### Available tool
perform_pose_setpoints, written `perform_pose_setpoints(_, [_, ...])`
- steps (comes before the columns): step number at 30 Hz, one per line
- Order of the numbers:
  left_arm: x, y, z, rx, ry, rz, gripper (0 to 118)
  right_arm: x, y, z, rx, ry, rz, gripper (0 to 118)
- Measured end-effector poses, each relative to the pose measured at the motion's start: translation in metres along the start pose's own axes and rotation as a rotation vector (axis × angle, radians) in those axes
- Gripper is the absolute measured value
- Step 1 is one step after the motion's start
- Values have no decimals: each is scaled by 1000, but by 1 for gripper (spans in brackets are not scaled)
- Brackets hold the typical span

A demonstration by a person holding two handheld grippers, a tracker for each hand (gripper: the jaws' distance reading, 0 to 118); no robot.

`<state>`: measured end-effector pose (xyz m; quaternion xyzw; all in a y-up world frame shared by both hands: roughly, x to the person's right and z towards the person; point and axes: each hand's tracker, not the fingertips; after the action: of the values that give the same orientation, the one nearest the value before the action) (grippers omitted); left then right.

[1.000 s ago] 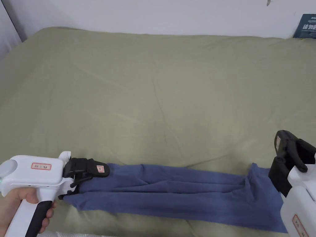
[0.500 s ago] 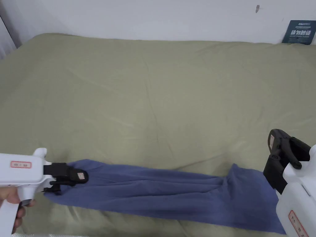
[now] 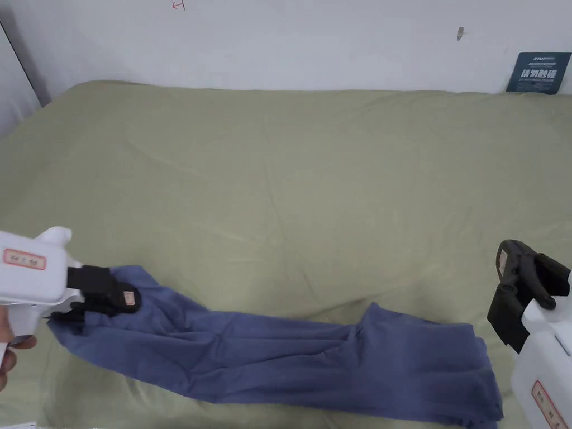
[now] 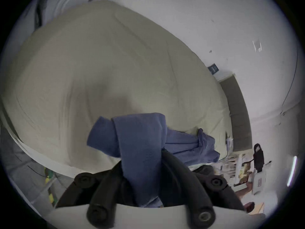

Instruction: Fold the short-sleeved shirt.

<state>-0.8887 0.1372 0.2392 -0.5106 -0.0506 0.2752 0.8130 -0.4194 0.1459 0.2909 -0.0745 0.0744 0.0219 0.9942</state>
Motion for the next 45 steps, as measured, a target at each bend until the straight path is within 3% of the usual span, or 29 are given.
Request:
perform_pose_setpoints(2, [45,-9,-8,-10,-16,-11,6,5,0,3,-1,-5,-10,0])
perform_pose_setpoints(3, [21,4,-15,-17,-20,-50,6,8,0,5,-3,-10,-11,0])
perform_pose_setpoints(9, [95,-20,-78,-24,112,-244,6,21,-4,11,-14,-31,-18,0])
perform_pose_setpoints(12, [117,-33,-127,-50,118,-248,11,27,-6,12,-27,-41,-21,0])
perform_pose_setpoints(13, [124,-39,-142,-66,119,-280,31,28,-7,13,-29,-45,-22,0])
perform_pose_setpoints(15, [133,-45,-175,-104,84,-321,118,32,-8,13,-40,-55,-22,0])
perform_pose_setpoints(17, [132,-54,-197,-117,21,-269,110,35,-9,13,-49,-64,-28,0])
perform_pose_setpoints(21, [135,-52,-192,-126,-41,-199,109,39,-10,12,-62,-74,-24,0])
perform_pose_setpoints(23, [119,-40,-159,-64,-39,-199,97,40,-11,11,-64,-74,-26,0])
perform_pose_setpoints(26, [86,-36,-127,24,-71,-154,0,38,-14,5,-75,-64,-32,0])
perform_pose_setpoints(30, [44,-40,-137,-40,-78,-113,0,33,-18,-1,-89,-45,-37,0])
perform_pose_setpoints(33, [55,-55,-162,-112,-166,-30,0,29,-21,-5,-104,-35,-34,0])
perform_pose_setpoints(40, [79,-73,-251,-212,-221,-54,0,29,-27,-3,-142,-41,-15,0])
perform_pose_setpoints(45, [75,-53,-209,-209,-185,-144,0,29,-28,-8,-164,-42,-7,0])
